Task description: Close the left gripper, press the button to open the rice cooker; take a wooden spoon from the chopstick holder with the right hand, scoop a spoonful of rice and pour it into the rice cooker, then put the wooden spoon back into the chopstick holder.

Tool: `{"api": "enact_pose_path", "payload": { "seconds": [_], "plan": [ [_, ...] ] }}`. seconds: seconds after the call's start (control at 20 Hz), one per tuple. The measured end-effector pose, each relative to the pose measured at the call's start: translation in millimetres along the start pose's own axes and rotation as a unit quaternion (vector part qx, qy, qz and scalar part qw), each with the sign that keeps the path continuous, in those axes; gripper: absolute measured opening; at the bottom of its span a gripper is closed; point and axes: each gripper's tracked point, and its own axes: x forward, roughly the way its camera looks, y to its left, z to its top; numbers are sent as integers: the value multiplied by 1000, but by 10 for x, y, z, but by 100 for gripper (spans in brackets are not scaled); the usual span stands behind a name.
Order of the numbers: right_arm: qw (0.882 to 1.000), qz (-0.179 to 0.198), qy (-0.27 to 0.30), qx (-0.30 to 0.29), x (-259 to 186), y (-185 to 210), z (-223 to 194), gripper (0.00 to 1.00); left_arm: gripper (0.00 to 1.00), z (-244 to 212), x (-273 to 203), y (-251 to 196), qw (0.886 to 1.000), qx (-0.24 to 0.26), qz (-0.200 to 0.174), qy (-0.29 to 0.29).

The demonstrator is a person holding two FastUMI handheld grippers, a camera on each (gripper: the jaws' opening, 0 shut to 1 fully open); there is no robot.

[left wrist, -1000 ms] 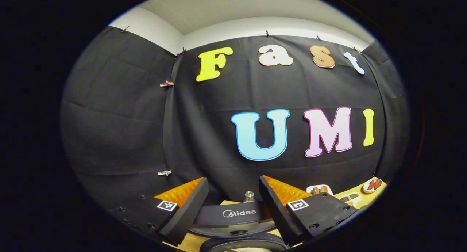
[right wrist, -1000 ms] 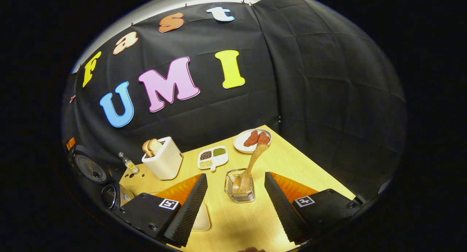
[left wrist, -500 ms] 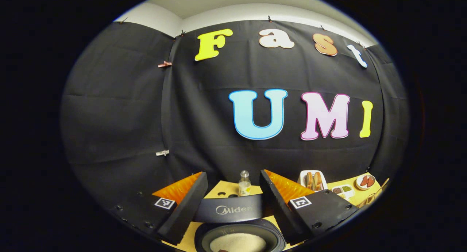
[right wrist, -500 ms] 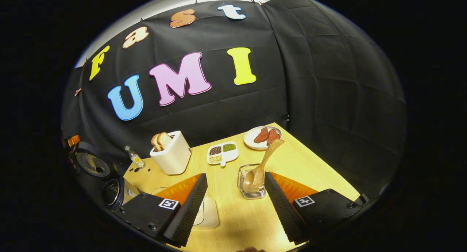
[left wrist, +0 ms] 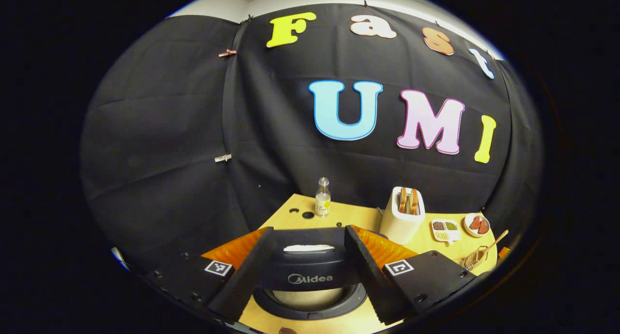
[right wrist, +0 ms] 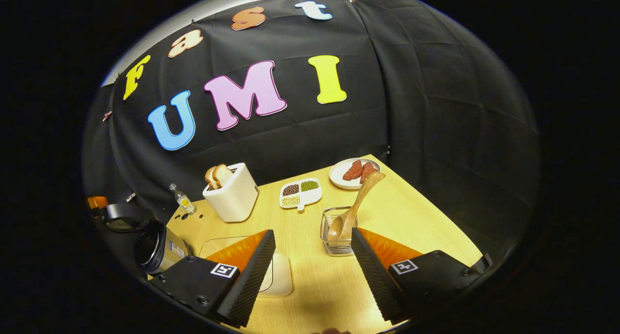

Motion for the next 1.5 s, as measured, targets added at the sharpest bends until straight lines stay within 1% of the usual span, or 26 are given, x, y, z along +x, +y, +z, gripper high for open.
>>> {"api": "enact_pose_path", "payload": {
  "seconds": [0.1,0.2,0.45,0.6,0.7,0.8,0.95,1.05,1.1,1.15,1.2,1.3,1.4,1.5],
  "plan": [
    [1000,5,4,-1,2,16,-28,98,99,-255,-63,-11,1000,-12,3,21],
    [1000,6,7,-2,2,2,-35,99,99,-515,-104,-33,999,-13,4,36],
    [1000,12,22,-13,-21,2,-143,98,99,-964,-119,-85,999,14,3,45],
    [999,18,29,-28,-21,26,-195,99,99,-1159,-101,-81,999,12,-2,49],
    [998,23,33,-38,-23,52,-237,98,99,-1360,-67,-87,998,16,-2,65],
    [998,26,35,-46,-6,61,-230,99,100,-1333,-74,-81,999,24,0,46],
    [998,31,14,-56,-20,96,-110,99,99,-1365,-38,-81,998,23,0,50],
    [998,35,12,-59,-20,126,-87,98,100,-1395,-12,-91,998,15,3,53],
    [998,36,12,-59,-18,139,-86,99,100,-1465,-34,-100,998,12,0,65],
    [997,37,12,-60,-12,147,-94,99,100,-1412,-32,-109,998,13,-3,56],
    [997,38,12,-62,-10,155,-102,99,100,-1456,19,-116,998,16,-5,55],
    [997,42,9,-65,-15,190,-83,99,100,-1407,33,-128,998,25,-12,53],
    [997,44,-5,-65,-16,226,21,98,99,-1391,-2,-159,998,27,-20,59],
    [996,48,-24,-66,-23,273,174,98,98,-1279,-106,-228,999,12,-25,44]
  ]
}}
